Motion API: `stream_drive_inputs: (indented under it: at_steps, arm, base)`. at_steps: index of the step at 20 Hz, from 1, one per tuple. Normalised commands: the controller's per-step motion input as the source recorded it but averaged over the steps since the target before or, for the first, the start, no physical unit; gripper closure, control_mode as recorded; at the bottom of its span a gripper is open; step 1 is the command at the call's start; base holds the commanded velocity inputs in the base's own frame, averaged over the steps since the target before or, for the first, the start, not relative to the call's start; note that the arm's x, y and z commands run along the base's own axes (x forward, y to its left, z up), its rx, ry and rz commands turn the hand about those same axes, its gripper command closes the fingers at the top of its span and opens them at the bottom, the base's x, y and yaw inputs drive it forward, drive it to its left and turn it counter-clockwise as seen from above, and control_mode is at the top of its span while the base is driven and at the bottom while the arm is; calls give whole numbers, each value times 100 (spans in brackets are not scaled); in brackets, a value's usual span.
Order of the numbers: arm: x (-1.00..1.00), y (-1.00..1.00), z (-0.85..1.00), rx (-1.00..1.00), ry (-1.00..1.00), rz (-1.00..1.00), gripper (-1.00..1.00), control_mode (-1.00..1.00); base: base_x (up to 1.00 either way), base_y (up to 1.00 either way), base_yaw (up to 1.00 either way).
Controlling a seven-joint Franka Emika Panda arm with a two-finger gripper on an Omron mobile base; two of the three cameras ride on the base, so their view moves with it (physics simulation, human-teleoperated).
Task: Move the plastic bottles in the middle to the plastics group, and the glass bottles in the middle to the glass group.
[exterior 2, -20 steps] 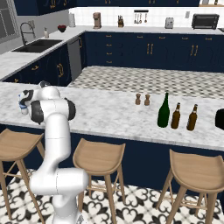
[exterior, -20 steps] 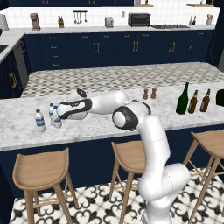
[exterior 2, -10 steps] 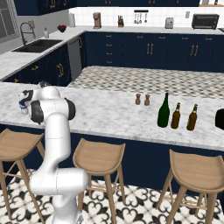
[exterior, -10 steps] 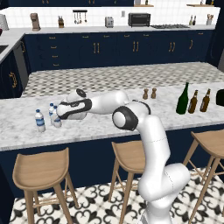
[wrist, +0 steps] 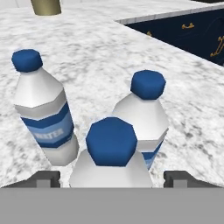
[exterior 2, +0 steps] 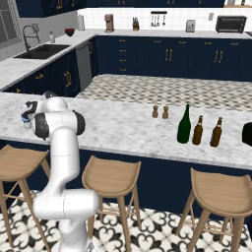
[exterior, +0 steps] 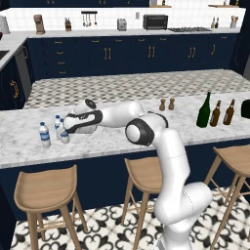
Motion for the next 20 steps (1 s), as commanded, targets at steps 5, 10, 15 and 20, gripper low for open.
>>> stream_drive_inputs:
  at_steps: [5, 10, 15, 20]
  arm:
    - [0, 0, 19, 0, 0, 0, -100, -100]
    - [-33, -15, 60, 0, 0, 0, -100, -100]
    - [-63, -52, 25, 0, 0, -4, -100, -100]
    - [-89, -62, 0, 0, 0, -10, -100, -100]
  base:
    - [0, 0, 0]
    - [0, 0, 0]
    - [0, 0, 0]
    - [0, 0, 0]
